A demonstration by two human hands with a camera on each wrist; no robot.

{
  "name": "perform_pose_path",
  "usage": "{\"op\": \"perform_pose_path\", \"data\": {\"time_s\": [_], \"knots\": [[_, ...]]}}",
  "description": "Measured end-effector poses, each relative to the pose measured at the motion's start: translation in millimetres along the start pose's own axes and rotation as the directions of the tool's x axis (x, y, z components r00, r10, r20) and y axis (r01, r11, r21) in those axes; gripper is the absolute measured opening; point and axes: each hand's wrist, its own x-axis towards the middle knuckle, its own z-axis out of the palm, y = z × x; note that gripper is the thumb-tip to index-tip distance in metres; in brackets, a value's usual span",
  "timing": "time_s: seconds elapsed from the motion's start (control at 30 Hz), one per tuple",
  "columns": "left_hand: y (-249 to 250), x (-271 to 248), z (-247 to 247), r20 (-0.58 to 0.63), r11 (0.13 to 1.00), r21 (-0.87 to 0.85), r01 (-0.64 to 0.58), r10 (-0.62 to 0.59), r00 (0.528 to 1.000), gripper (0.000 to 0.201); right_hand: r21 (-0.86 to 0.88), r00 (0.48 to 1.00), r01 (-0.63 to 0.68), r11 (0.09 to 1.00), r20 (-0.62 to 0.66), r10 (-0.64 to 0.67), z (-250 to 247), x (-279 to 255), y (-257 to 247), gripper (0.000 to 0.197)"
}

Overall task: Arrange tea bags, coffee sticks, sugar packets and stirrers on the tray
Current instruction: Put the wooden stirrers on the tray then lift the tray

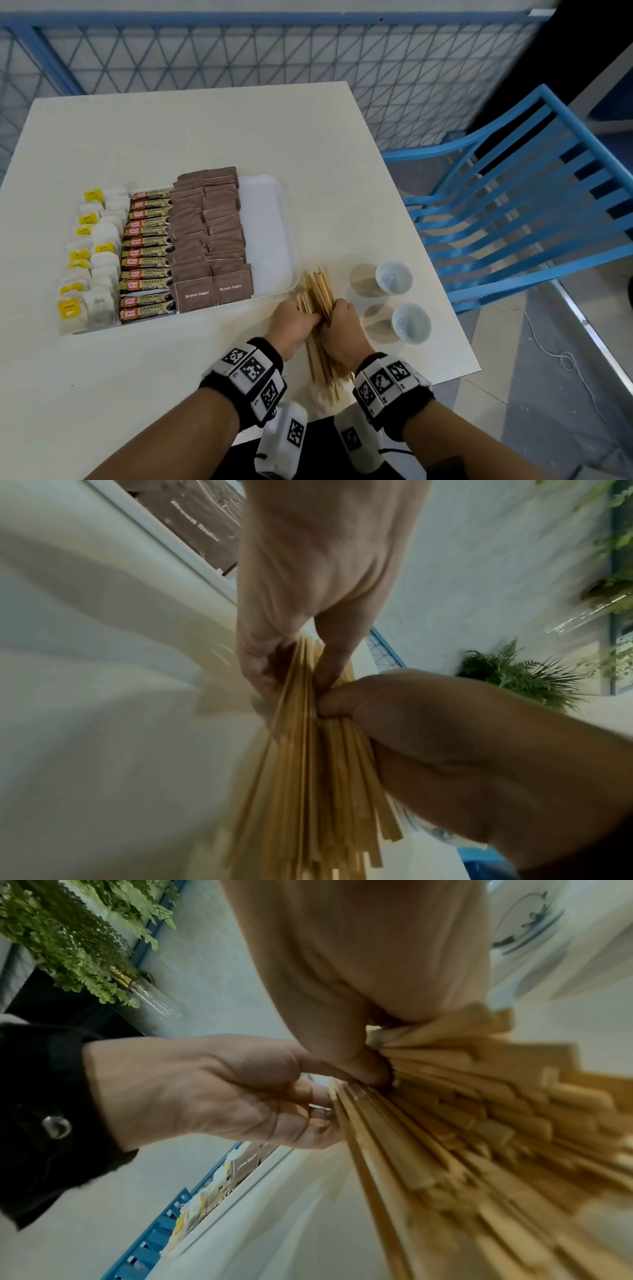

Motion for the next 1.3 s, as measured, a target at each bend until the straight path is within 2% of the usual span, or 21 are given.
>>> {"op": "perform_pose_path", "data": {"time_s": [0.07,0.17,0.33,0.4,0.47,0.6,0.77,0.9,1.03,1.1,1.17,1.2,1.3], "knots": [[0,-2,4,-0.002,1.000,0.017,-0.008,0.008,1.000,0.007,0.073,1.000,-0.004,0.997,-0.023,0.005,-1,0,2,0.027],[2,-4,10,-0.038,0.998,0.057,-0.025,0.028,0.999,0.020,0.159,0.999,-0.017,0.987,-0.034,0.022,-2,3,6,0.024],[9,-5,14,-0.055,0.988,0.124,-0.093,0.101,0.993,0.012,0.237,0.997,-0.069,0.969,-0.015,0.075,-1,11,7,0.022],[10,-2,13,-0.063,0.992,0.109,-0.069,0.076,0.995,0.016,0.260,0.996,-0.094,0.961,0.013,0.094,-3,12,6,0.023],[11,1,13,-0.076,0.998,0.064,-0.006,0.011,0.997,0.004,0.269,0.994,-0.110,0.957,0.039,0.103,-2,13,4,0.025],[13,4,12,-0.030,0.999,-0.038,0.039,-0.040,0.999,0.028,0.241,0.995,-0.097,0.966,0.036,0.091,-1,11,-3,0.027],[17,3,7,0.068,0.971,-0.223,0.091,-0.078,0.995,0.027,0.350,0.999,-0.054,0.935,0.017,0.051,-7,12,-5,0.024],[19,1,12,0.093,0.964,-0.248,0.094,-0.073,0.993,0.051,0.402,1.000,0.003,0.915,-0.004,-0.001,4,22,6,0.026],[25,-3,18,0.121,0.931,-0.340,0.135,-0.099,0.988,0.045,0.424,1.000,0.009,0.906,-0.002,-0.009,20,30,15,0.037],[28,-6,20,0.118,0.928,-0.347,0.138,-0.103,0.988,0.059,0.401,0.999,0.041,0.915,-0.019,-0.036,11,18,1,0.040],[25,-3,24,0.093,0.943,-0.307,0.132,-0.108,0.990,0.085,0.430,0.998,0.064,0.900,-0.053,-0.046,4,9,-8,0.037],[25,-1,24,0.073,0.944,-0.301,0.131,-0.114,0.991,0.086,0.446,0.998,0.058,0.893,-0.054,-0.038,4,7,-8,0.035],[25,6,21,0.023,0.924,-0.360,0.129,-0.129,0.991,0.059,0.417,0.990,0.130,0.900,-0.104,-0.095,7,8,-8,0.030]]}}
